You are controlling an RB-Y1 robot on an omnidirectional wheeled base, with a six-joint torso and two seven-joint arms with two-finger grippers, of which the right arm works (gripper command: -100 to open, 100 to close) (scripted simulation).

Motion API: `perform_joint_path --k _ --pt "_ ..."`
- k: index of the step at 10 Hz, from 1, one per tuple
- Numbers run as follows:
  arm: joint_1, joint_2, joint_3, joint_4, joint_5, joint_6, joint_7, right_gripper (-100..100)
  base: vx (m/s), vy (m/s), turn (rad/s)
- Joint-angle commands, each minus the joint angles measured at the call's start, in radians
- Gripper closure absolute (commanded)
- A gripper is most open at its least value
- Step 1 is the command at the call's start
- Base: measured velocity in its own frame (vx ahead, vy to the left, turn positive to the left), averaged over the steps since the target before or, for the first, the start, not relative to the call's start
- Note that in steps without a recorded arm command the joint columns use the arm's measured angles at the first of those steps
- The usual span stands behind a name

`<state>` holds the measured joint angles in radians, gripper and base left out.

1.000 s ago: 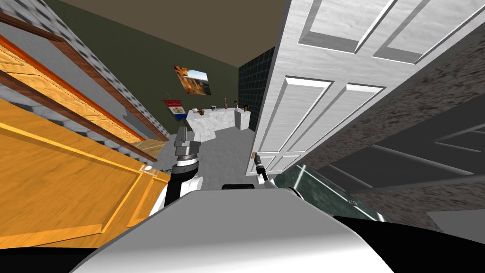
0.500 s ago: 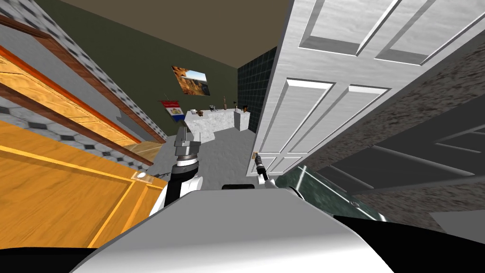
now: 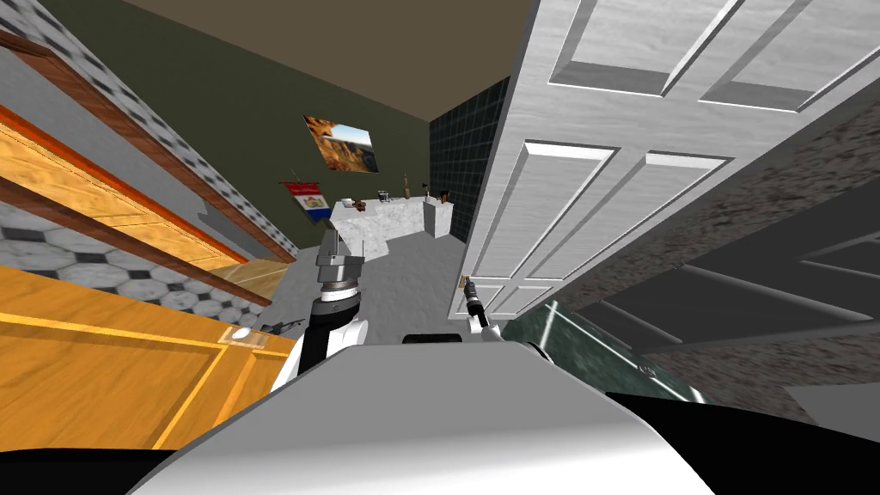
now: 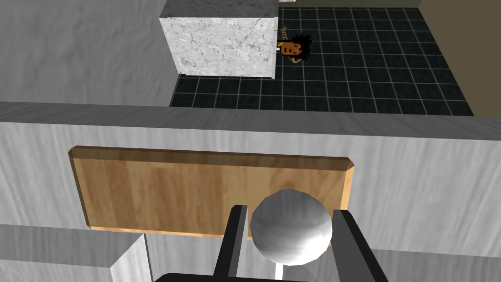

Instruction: Push the door open

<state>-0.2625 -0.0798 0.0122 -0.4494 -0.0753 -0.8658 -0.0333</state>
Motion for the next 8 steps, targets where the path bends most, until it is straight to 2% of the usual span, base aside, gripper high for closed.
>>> perform_joint_path --k 1,6,8 --pt "-0.014 -0.01 -0.032 0.019 -0.003 -0.011 0.0 100 0.166 0.101 -0.085" --pt "-0.016 -0.016 -0.094 0.019 -0.002 -0.002 0.003 100 0.177 0.116 -0.091" --pt "-0.016 -0.016 -0.094 0.019 -0.002 -0.002 0.003 100 0.088 0.023 -0.006"
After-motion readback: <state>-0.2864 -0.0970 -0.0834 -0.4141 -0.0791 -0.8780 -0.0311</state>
